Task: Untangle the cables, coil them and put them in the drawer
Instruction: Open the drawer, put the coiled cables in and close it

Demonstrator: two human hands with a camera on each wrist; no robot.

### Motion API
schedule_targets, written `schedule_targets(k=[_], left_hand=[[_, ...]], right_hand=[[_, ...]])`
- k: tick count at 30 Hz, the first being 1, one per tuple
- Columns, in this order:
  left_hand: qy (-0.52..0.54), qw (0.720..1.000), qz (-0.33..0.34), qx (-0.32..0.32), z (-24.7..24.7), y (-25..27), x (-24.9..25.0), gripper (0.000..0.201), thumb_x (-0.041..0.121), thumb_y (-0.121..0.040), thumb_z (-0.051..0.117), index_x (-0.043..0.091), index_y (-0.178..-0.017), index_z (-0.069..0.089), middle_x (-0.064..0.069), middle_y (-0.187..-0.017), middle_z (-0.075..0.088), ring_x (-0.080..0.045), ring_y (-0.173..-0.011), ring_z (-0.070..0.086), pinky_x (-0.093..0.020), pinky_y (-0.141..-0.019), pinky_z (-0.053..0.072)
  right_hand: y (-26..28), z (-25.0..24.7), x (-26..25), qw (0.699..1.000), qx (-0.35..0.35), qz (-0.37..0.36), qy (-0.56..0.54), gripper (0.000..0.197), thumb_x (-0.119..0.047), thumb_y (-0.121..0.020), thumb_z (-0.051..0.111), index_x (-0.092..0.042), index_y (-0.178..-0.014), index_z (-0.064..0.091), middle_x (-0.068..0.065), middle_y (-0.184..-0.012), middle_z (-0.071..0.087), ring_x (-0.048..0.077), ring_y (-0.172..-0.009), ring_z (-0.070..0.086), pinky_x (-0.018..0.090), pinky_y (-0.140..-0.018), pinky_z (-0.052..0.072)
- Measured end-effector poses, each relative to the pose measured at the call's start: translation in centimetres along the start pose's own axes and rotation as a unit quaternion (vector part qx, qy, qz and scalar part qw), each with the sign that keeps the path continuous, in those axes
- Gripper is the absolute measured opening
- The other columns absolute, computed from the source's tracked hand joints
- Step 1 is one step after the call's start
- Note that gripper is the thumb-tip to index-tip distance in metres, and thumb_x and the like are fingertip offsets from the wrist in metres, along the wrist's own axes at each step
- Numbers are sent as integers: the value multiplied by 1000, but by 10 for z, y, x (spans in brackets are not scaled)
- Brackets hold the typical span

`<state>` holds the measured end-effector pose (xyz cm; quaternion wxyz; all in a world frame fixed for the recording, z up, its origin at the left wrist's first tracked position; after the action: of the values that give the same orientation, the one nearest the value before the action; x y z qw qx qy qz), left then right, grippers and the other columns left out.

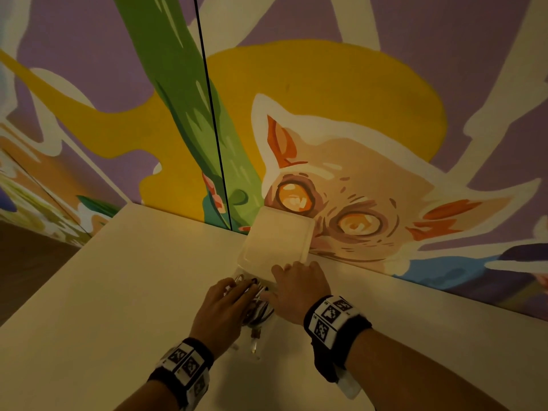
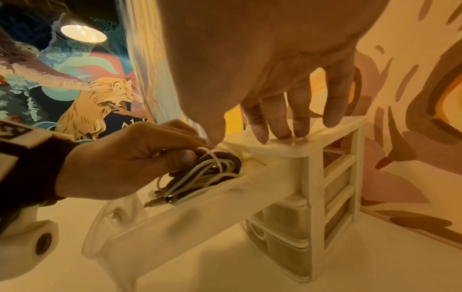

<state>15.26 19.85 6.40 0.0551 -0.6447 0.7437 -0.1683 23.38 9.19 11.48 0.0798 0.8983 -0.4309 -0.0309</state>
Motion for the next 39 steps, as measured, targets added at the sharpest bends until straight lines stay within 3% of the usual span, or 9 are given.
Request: schedule_targets(k=[2, 5, 10, 14, 18, 23, 29, 34, 39], left_hand=[[20, 1000, -7, -4, 0, -5, 8, 36, 21, -88, 61, 22, -124, 64, 0, -127, 67, -28, -109, 50, -36, -89, 48], [60, 998, -12, -11, -2, -6, 17, 49, 32, -104, 19, 17, -128, 59, -3, -125, 67, -20, -113, 45, -31, -99, 43], [81, 996, -6, -26, 5, 15, 6, 41, 12, -85, 66, 21, -124, 62, -6, -125, 67, -26, -112, 64, -38, -99, 51], [13, 992, 28, -122, 7, 40, 7, 57, 51, -102, 19, 24, -141, 50, -2, -147, 49, -23, -136, 42, -35, -109, 39], [-7, 976, 63, -206, 17, 60, 0, 99, 85, -79, 36, 17, -151, 34, -8, -158, 31, -25, -143, 27, -34, -111, 39], [-55, 965, 87, -240, 22, 44, 0, 97, 77, -75, 30, 11, -146, 42, -11, -153, 39, -26, -142, 25, -36, -118, 14], [-16, 971, 24, -237, 16, 20, 1, 103, 78, -77, 23, 13, -154, 4, -2, -150, 44, -19, -139, 39, -32, -103, 46], [22, 983, -22, -179, 12, 27, 7, 86, 72, -75, 39, 15, -139, 44, -7, -146, 48, -24, -133, 37, -38, -112, 36], [-5, 980, -35, -195, 25, 27, 9, 83, 68, -79, 35, 9, -134, 56, -7, -143, 52, -22, -136, 33, -29, -118, 5]], right_hand=[[-3, 1, -1, 1000, -2, 9, 5, 53, -65, -88, 37, -19, -110, 51, 9, -106, 65, 31, -103, 56, 46, -88, 34], [-6, 1, -2, 1000, -11, 19, 14, 50, -63, -87, 41, -19, -109, 52, 9, -106, 66, 31, -103, 56, 46, -89, 33], [-7, 7, -2, 999, -25, 31, 30, 50, -62, -89, 43, -18, -109, 57, 8, -110, 65, 29, -108, 53, 47, -93, 31], [-9, 12, -1, 998, -35, 26, 44, 50, -60, -89, 44, -16, -109, 59, 9, -112, 63, 30, -110, 51, 48, -94, 30], [-10, 13, -5, 998, -28, 15, 51, 46, -57, -90, 47, -16, -106, 61, 10, -109, 65, 31, -108, 51, 46, -91, 31], [-10, 10, -5, 999, -17, -2, 39, 52, -61, -89, 42, -16, -104, 61, 11, -107, 65, 31, -105, 52, 46, -92, 31], [-3, 9, -1, 998, -13, -36, 48, 68, -78, -73, 47, -18, -101, 62, 9, -103, 62, 30, -103, 50, 45, -90, 33], [-4, 16, -3, 999, -1, -15, 43, 42, -55, -82, 59, -17, -99, 68, 9, -104, 62, 31, -106, 49, 45, -88, 34], [-5, 30, 1, 998, -23, 22, 58, 31, -51, -58, 80, -21, -62, 73, 7, -77, 70, 30, -83, 61, 43, -74, 41]])
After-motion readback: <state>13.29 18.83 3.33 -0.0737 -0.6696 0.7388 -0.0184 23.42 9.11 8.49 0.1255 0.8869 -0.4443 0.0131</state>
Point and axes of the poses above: each hand's wrist, its own y-axis away from the middle knuckle, its own z-axis out of the palm, x = y × z, the point moved 8 cm from there along -y, towards the middle knuckle
